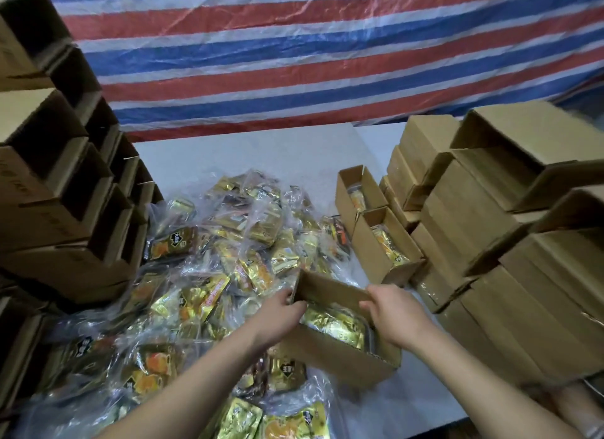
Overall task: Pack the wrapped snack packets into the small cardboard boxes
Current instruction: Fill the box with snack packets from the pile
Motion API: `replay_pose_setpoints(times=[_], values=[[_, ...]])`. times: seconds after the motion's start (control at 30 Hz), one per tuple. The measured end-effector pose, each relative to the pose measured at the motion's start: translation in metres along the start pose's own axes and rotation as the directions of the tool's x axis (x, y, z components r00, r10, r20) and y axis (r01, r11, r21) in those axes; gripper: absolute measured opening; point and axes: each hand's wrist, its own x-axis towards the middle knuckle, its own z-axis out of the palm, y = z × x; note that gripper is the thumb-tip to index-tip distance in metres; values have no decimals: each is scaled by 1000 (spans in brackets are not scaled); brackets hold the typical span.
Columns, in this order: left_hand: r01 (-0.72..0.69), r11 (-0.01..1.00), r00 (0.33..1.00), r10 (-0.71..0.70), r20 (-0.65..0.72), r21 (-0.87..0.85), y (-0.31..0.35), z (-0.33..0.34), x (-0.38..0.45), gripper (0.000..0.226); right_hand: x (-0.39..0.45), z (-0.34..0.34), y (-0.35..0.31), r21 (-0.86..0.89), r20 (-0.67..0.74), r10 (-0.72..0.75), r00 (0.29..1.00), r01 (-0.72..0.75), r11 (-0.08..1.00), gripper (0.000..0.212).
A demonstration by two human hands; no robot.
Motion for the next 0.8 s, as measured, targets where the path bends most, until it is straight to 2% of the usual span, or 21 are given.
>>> replay_pose_setpoints(times=[0.07, 0.17, 0.23, 0.37, 0.5, 0.6, 0.67, 0.73, 0.8], values=[[-18, 999, 999, 17, 39, 30, 20, 19, 16, 41, -5, -4, 26, 23, -35, 97, 995, -96, 995, 31], [-51, 997, 996, 46, 79, 65, 40, 54, 42, 39, -14, 3, 63, 107, -96, 241, 966, -230, 967, 12], [-50, 994, 995, 42, 88, 98, 48, 76, 59, 41, -19, 14, 87, 146, -122, 348, 929, -330, 932, 15], [2, 992, 989, -21, 148, 125, 50, 116, 90, 62, -22, 37, 128, 184, -124, 514, 849, -489, 853, 18], [80, 989, 971, -105, 213, 121, 51, 145, 115, 67, -13, 52, 151, 212, -126, 615, 779, -584, 784, 19], [216, 976, 935, -214, 281, 24, 50, 169, 127, 66, -2, 57, 159, 225, -114, 675, 729, -643, 732, 19], [277, 960, 909, -272, 317, 30, 48, 185, 129, 65, 6, 60, 161, 250, -97, 709, 698, -673, 697, 20], [266, 956, 902, -292, 319, 124, 43, 199, 131, 64, 11, 61, 162, 287, -86, 728, 680, -683, 672, 19], [269, 956, 899, -292, 327, 114, 42, 211, 134, 59, 16, 60, 164, 328, -88, 731, 677, -673, 663, 19]])
